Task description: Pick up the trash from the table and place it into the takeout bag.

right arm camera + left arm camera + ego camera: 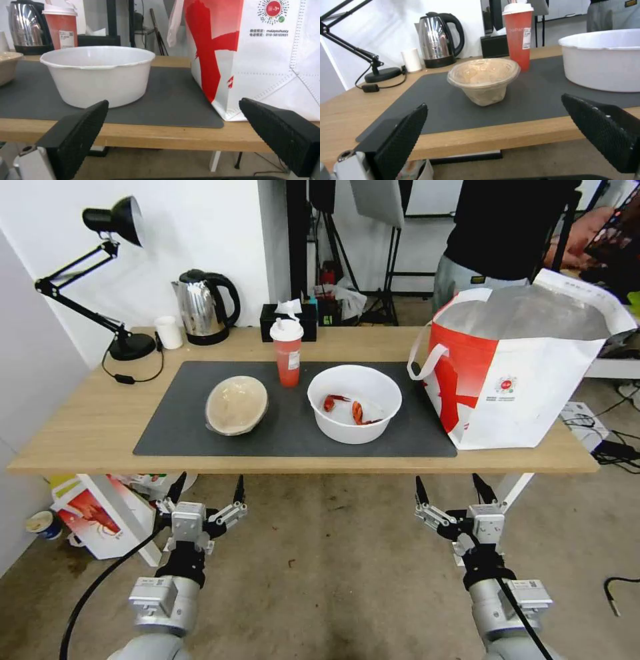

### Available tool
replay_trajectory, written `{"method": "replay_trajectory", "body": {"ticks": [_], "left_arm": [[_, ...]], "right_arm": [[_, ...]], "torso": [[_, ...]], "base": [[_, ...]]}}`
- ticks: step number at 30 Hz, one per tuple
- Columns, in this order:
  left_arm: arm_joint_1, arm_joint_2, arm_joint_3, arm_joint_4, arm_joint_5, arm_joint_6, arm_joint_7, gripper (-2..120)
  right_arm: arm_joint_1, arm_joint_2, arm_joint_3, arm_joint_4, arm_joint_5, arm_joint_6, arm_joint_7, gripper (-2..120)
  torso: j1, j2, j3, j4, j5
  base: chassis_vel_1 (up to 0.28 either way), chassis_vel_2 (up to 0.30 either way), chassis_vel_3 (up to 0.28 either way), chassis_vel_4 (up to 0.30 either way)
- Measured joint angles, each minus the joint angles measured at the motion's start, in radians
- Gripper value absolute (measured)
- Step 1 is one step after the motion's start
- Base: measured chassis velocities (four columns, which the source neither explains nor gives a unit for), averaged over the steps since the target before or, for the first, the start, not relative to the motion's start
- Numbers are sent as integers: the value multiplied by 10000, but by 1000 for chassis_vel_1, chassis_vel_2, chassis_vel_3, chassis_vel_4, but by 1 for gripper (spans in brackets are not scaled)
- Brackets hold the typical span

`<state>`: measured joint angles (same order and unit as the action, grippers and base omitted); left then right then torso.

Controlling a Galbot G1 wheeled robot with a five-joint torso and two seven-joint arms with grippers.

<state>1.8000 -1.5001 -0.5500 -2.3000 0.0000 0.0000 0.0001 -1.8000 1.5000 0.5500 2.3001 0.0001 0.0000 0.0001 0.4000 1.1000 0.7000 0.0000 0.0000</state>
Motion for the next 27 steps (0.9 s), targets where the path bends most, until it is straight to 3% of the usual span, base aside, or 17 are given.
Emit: {"method": "replay_trajectory", "body": {"ticks": [13, 24, 27], "left_arm": [[0, 0, 0, 0, 0, 0, 0, 100], [0, 0, -1, 0, 0, 0, -1, 100], [0, 0, -1, 0, 0, 0, 0, 100]], "right_arm": [[141, -172, -34, 0, 182, -101, 11, 100], [2180, -2514, -479, 46, 2628, -1641, 335, 100], [3110, -3588, -679, 76, 3751, -2348, 480, 100]], "torso": [[-1, 0, 0, -5, 0], [0, 0, 1, 1, 2], [0, 0, 1, 0, 2]], "base": [[0, 0, 0, 0], [0, 0, 0, 0], [0, 0, 0, 0]]}}
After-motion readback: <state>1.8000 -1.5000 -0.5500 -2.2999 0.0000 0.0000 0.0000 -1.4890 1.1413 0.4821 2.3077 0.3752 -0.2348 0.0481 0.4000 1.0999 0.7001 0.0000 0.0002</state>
